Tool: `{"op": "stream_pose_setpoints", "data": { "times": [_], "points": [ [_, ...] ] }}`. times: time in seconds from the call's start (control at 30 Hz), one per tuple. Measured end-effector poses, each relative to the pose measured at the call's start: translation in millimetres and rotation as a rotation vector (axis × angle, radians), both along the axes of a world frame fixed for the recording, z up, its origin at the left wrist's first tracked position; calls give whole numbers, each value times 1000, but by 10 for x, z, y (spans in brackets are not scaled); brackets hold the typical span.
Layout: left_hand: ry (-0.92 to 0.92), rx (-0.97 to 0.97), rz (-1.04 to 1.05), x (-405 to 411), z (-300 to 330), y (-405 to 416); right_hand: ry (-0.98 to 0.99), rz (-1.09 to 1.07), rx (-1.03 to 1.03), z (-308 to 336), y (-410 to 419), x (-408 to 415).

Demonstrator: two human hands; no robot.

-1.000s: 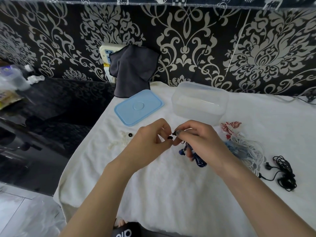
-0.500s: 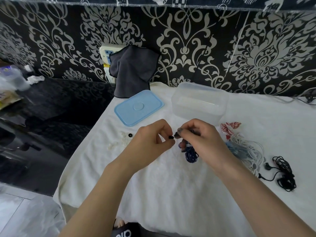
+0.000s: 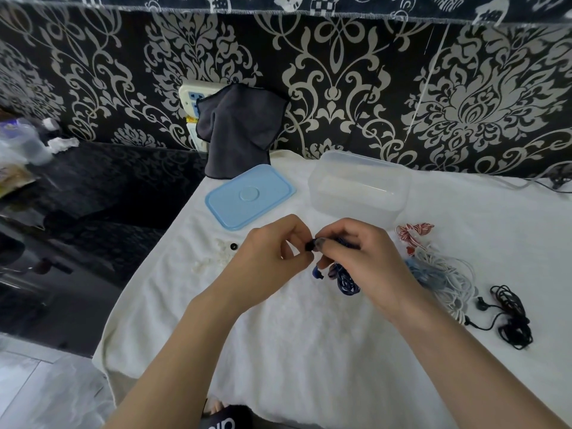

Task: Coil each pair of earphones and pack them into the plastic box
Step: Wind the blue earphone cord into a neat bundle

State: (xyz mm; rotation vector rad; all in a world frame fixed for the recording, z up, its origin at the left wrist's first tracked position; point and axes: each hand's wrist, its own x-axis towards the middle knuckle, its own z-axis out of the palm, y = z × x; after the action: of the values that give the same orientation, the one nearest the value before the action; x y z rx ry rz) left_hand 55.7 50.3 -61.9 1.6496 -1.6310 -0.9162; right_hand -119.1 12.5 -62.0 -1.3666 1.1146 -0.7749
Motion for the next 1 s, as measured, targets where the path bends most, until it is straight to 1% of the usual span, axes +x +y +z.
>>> {"op": "stream_pose_setpoints", "data": {
  "times": [0.23,0.4,0.77,0.87,1.0],
  "points": [
    [13,-28,6,25,13,7,28,-1,7,9,0,-1],
    [16,-54,6,45,28,9,-16,8,35,38,4,-16],
    [142,-48,1,23,130,15,-105,-4,76,123,-9,-68],
    [177,-40,-4,20,148,9,-121,16,90,139,-1,-78],
    [267,-28,1,39,163,16,-142,62,115,169,-11,-99]
  ]
}}
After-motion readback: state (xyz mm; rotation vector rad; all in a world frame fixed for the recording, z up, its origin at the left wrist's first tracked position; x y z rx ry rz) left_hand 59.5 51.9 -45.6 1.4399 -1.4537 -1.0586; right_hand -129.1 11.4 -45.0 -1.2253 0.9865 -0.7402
